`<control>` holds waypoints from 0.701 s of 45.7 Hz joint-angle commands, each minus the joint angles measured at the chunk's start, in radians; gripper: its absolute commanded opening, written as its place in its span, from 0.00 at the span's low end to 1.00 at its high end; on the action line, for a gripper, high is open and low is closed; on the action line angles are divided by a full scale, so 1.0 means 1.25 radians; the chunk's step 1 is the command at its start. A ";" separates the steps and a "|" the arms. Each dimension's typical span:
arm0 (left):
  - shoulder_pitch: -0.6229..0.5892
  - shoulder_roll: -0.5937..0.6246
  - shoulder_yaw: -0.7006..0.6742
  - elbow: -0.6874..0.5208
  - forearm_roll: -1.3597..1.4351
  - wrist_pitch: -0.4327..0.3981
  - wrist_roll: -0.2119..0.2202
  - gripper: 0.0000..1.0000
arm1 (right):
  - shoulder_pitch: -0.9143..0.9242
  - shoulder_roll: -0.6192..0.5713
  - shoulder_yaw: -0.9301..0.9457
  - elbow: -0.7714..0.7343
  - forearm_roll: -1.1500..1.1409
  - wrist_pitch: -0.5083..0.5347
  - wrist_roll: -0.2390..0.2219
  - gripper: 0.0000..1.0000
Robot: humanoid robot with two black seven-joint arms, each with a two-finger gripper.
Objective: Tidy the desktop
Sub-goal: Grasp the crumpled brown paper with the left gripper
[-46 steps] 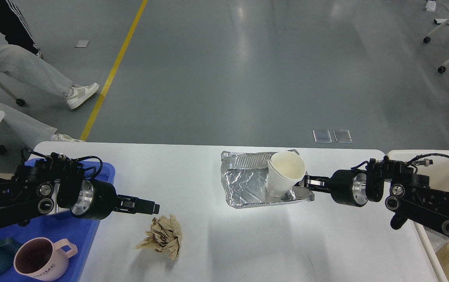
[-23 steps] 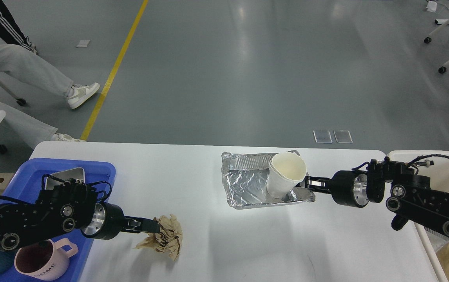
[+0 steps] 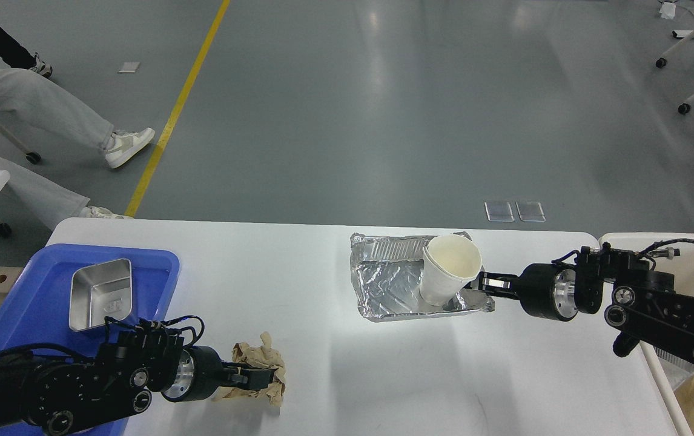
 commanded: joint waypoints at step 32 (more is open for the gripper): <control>-0.168 0.344 -0.013 -0.193 0.027 -0.081 -0.190 0.03 | -0.001 0.001 0.000 0.000 0.000 0.000 -0.001 0.00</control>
